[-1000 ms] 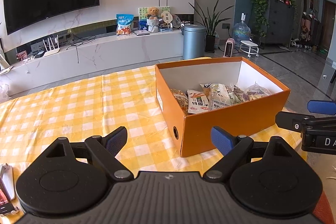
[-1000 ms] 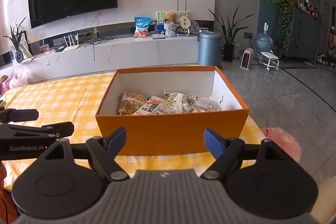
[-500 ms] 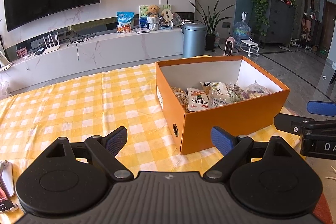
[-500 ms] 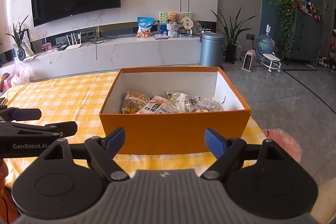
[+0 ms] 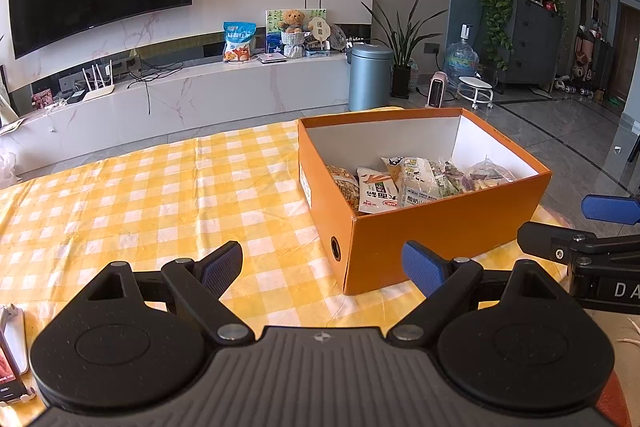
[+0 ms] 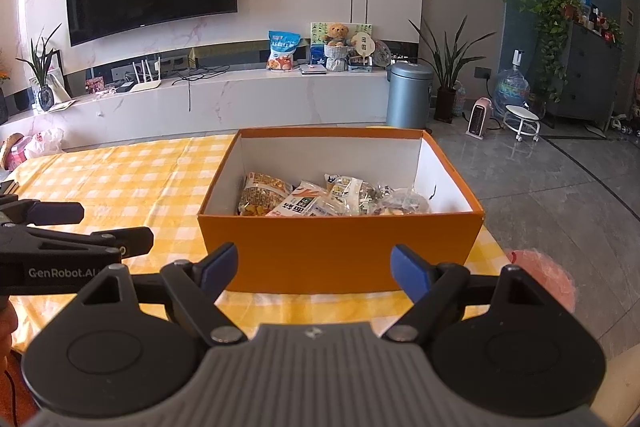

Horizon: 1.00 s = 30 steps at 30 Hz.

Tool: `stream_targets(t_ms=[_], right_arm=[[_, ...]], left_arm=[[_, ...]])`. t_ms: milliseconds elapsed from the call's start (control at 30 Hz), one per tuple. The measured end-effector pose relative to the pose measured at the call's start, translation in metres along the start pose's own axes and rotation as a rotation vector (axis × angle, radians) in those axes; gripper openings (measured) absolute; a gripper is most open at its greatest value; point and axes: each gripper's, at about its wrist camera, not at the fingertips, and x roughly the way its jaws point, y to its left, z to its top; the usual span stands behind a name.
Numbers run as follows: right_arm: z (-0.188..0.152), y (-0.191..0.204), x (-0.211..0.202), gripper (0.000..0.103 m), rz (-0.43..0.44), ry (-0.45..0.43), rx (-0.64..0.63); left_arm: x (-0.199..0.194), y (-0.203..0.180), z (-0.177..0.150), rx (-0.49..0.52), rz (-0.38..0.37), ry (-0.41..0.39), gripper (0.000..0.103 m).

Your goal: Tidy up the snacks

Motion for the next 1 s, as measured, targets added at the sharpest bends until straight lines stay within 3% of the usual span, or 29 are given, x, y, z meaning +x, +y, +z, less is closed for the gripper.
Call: stream_targets(t_ms=[1000], right_arm=[[-0.0008,0.0003,0.0002,0.083,0.009,0.005,0.006]], left_arm=[[-0.0041,0.0009,0.0023,-0.01,0.006,0.016,0.103]])
